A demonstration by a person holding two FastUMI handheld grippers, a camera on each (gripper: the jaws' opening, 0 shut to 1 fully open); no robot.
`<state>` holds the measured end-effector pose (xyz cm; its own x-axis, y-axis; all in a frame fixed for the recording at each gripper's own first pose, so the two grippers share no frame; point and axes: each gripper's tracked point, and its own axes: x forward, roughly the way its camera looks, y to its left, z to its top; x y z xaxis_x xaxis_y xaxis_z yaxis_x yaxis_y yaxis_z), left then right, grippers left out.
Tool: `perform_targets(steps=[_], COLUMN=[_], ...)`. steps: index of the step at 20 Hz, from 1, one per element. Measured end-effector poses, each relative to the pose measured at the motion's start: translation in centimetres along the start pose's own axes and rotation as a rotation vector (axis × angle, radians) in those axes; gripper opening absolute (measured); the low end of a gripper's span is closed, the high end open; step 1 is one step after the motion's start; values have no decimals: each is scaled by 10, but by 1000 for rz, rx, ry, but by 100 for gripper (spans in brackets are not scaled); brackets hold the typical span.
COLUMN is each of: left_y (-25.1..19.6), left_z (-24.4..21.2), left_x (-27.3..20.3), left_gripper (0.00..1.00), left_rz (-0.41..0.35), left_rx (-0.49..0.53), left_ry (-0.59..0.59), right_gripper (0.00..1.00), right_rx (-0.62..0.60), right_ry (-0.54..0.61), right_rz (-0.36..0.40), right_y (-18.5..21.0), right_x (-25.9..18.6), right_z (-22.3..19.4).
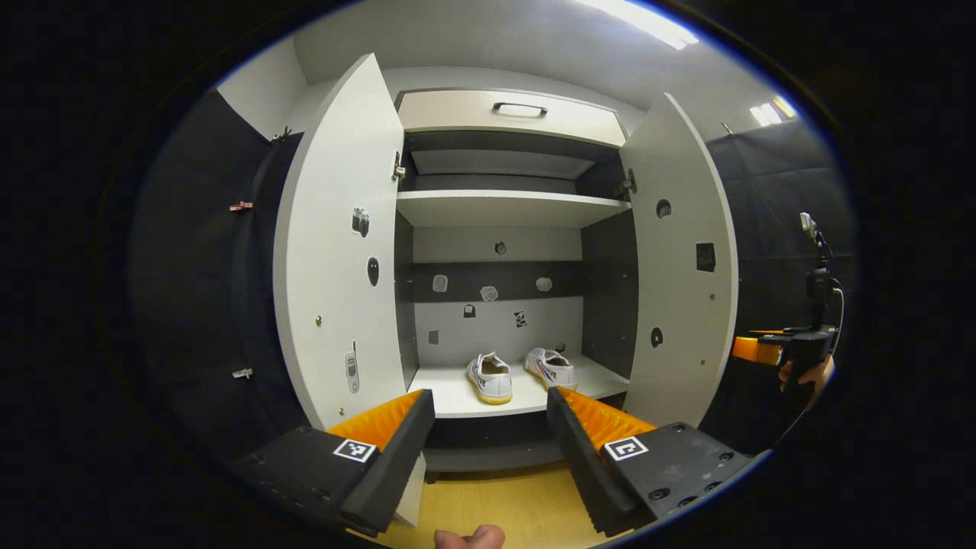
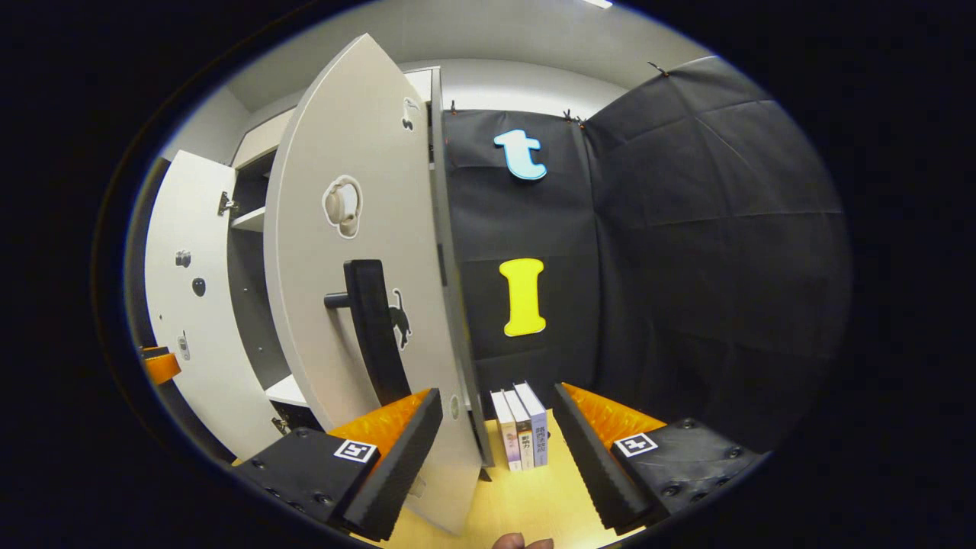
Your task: Grab one shoe with the right hand and put it into the shoe cabinet, grab the other shoe with the left hand and put it into the shoe cabinet; then close the right door with the right hand and the left door with the left hand.
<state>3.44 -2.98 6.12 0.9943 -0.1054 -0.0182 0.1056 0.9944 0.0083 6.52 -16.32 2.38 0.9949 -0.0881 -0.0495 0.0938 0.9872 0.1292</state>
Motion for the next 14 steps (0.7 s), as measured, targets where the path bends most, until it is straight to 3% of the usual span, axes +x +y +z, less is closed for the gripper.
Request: perform_targets(steps=[9, 14], left_y=[37, 68], left_z=[-1, -3], left_x=[-19, -33], left_gripper=[93, 93], left_rz=[55, 102], left_rx=[-23, -46], left_ry=[-7, -13], right_gripper=[98, 98], right_rx=[15, 17], right_ry=[61, 95], right_rz=[197, 210], right_y=[96, 110], right_x=[-5, -21], right_z=[-20, -37])
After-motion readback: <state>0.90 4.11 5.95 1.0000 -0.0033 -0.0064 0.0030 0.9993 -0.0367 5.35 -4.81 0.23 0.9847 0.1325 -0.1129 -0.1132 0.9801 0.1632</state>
